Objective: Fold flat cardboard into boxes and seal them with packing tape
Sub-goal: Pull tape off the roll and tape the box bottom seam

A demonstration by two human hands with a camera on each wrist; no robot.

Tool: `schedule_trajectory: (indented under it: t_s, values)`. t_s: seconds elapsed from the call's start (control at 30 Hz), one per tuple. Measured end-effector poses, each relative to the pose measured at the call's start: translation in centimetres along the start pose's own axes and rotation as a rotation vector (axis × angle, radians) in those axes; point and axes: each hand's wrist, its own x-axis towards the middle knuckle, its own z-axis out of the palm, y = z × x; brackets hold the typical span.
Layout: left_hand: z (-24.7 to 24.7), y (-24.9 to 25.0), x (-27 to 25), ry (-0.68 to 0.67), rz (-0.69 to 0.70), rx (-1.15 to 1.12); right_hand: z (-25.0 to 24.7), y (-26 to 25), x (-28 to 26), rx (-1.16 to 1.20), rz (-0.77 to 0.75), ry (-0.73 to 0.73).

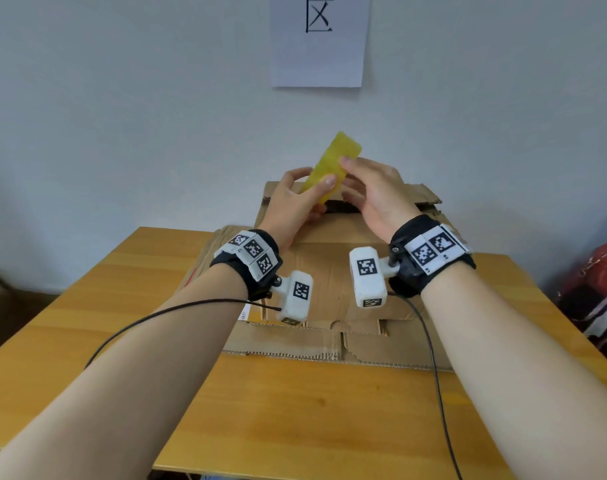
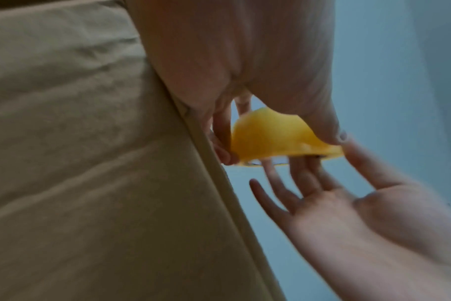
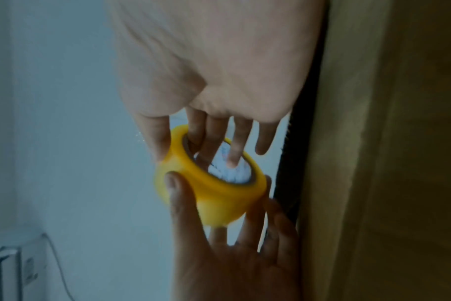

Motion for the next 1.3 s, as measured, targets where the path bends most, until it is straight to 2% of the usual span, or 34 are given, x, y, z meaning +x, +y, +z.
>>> schedule_trajectory:
  t_s: [0.07,0.17,0.33,0.4,0.53,0.8,1.07,1.3]
  values:
    - [-0.1,0.0,-0.3,-0.008,0.040,0.092,-0.4,-0.4,-0.1,-0.044,-0.103,0.019]
    - [-0.2,-0.2,-0.3,0.008,0.061,0.094,-1.0,-1.0,-0.7,-0.268,-0.213,0.072]
    - [-0.3,-0.6,-0.2,0.014,0.124,0.077,-2.7,-0.8,-1.2,-0.730,-0.218,0.055]
    - [-0.2,-0.6,-0.4,-0.019,0.133,0.081,-2.6,-0.5,-1.6,-0.819,-0.185,0.025]
    - [-0.2,-0.5,-0.5,-0.045,0.156,0.134,-2.5,0.2,-2.0,-0.799,-0.188,-0.021]
    - [-0.7,-1.1,-0.4,-0.016,0.176,0.160,-3.2,2.6,-1.7,-0.630,-0.228,0.040]
    - [-0.4,-1.5,-0.1,0.017,0.202,0.062,-4.0,3.2,-1.0,-0.622,-0.237,0.032]
    - [-0.3,-1.6,0.4,0.002,0.157,0.071,-4.0,3.4,-0.7,-0.633,-0.256,0.027]
